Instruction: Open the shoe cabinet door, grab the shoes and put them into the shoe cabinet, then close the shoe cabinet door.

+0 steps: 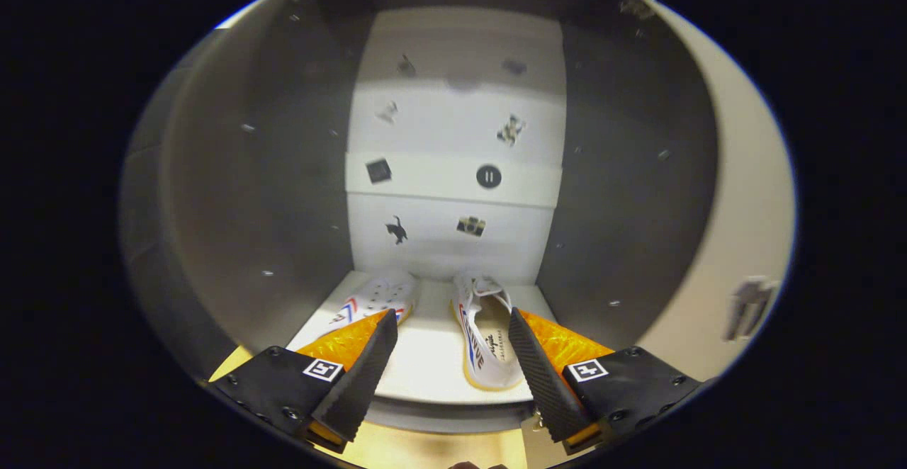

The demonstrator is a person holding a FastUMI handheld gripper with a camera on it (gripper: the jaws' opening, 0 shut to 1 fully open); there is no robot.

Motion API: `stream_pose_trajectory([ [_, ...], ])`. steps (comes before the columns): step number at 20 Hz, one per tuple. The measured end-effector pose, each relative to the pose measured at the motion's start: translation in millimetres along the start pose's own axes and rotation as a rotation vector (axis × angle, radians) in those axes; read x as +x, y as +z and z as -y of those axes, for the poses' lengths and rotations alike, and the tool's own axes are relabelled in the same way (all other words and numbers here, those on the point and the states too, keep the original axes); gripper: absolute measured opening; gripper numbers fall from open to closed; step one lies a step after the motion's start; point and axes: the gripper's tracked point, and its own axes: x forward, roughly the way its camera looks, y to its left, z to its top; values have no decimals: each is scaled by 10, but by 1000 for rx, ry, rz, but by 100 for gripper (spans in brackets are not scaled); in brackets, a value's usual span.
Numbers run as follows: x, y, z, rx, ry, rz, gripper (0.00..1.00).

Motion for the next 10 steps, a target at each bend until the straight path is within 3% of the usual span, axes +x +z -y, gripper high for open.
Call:
stream_pose_trajectory([
  [5,-1383,192,-200,27,69,186,98],
  [10,-2300,85,-60,88,79,252,98],
])
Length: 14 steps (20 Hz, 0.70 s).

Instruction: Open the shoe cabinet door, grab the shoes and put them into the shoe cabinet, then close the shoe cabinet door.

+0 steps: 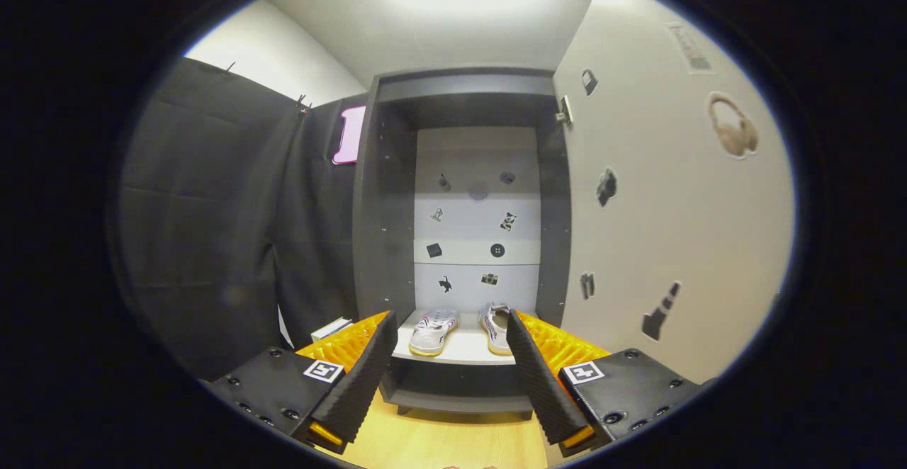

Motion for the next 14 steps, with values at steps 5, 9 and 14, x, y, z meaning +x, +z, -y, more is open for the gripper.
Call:
stream_pose_trajectory([
  [5,-668,-153,246,24,-28,-54,97],
  [9,-1082,-97,398,63,-32,-69,97],
  [14,-1509,149,774,74,-93,-54,96],
])
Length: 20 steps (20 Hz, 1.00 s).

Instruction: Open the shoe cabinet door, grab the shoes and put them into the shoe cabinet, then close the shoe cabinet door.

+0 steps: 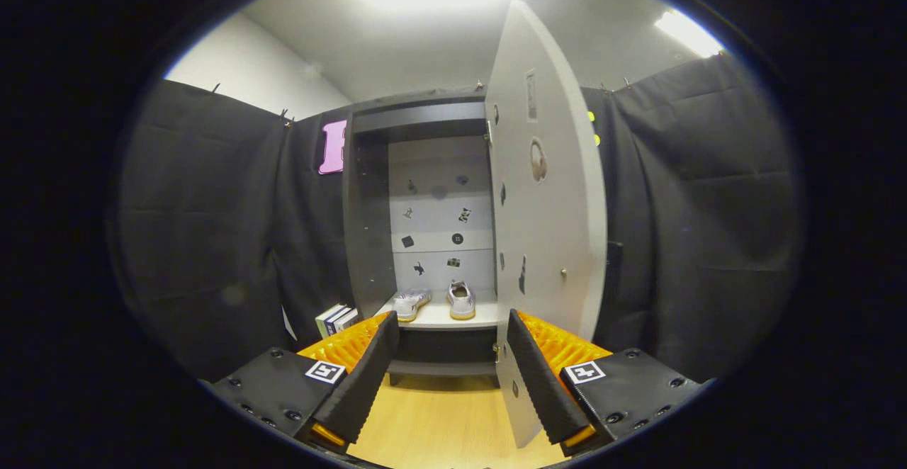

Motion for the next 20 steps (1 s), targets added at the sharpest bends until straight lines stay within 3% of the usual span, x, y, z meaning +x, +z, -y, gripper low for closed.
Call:
stream_pose_trajectory([
  [5,-156,259,646,13,-73,24,96],
  [10,42,280,1428,6,-143,23,97],
  [15,506,19,1839,22,-106,-46,96],
  [20,880,-291,1727,-27,14,-132,94],
])
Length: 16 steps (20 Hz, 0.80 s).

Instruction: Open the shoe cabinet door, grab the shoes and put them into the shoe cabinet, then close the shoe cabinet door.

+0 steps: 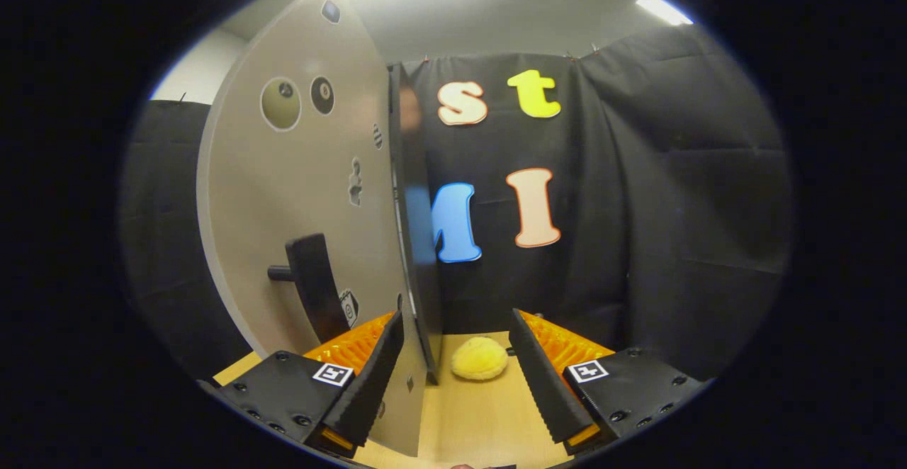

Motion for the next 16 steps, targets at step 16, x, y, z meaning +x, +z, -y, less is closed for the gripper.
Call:
stream_pose_trajectory([
  [16,323,59,-1781,-39,118,-19,92],
])
